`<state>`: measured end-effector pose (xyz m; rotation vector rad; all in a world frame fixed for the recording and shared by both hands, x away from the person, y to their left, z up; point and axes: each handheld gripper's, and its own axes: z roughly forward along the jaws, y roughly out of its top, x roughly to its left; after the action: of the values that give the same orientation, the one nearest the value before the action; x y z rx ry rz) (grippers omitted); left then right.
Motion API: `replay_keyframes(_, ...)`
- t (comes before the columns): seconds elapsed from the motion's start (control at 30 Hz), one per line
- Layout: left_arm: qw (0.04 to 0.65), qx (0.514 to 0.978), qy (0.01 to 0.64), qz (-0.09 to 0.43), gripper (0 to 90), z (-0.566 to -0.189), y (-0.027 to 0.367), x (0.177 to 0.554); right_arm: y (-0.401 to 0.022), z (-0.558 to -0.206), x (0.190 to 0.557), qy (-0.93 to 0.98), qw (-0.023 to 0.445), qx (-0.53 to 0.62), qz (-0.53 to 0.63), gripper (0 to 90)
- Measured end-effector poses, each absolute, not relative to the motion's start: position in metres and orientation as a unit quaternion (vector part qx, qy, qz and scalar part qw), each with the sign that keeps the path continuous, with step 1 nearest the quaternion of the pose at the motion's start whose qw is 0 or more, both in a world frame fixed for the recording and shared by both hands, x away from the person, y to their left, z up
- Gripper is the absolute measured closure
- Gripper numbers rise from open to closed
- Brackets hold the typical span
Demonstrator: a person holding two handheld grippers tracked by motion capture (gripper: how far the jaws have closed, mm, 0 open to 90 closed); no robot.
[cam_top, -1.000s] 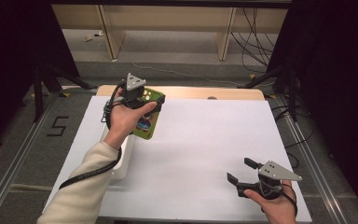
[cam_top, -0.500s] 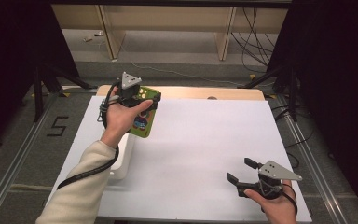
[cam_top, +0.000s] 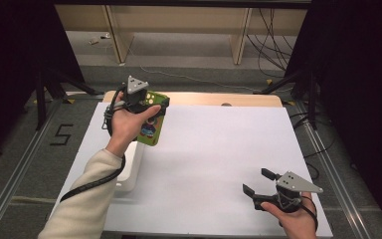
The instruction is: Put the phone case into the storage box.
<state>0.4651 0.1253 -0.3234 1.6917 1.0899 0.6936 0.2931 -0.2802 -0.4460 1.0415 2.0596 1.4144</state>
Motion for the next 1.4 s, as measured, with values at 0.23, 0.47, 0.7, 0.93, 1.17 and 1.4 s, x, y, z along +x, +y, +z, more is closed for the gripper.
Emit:
replay_keyframes(0.23, 0.485, 0.691, 0.452, 0.288, 16.9, -0.322, 0.129, 0.466, -0.28, -0.446, 0.293, 0.743, 0.215, 0.376, 0.51, 14.8)
replay_keyframes(0.47, 0.484, 0.689, 0.455, 0.291, 16.9, -0.322, 0.132, 0.467, -0.28, -0.446, 0.293, 0.743, 0.215, 0.376, 0.51, 14.8)
replay_keyframes(0.7, 0.484, 0.686, 0.457, 0.292, 16.9, -0.321, 0.135, 0.468, -0.28, -0.446, 0.293, 0.743, 0.215, 0.377, 0.51, 14.8)
replay_keyframes(0.93, 0.484, 0.684, 0.46, 0.293, 16.9, -0.322, 0.137, 0.469, -0.28, -0.446, 0.293, 0.743, 0.216, 0.377, 0.51, 14.8)
replay_keyframes(1.17, 0.484, 0.682, 0.462, 0.295, 16.9, -0.321, 0.138, 0.469, -0.28, -0.446, 0.293, 0.743, 0.217, 0.376, 0.51, 14.8)
replay_keyframes(1.4, 0.485, 0.679, 0.465, 0.297, 16.9, -0.32, 0.142, 0.469, -0.28, -0.446, 0.293, 0.743, 0.216, 0.376, 0.51, 14.8)
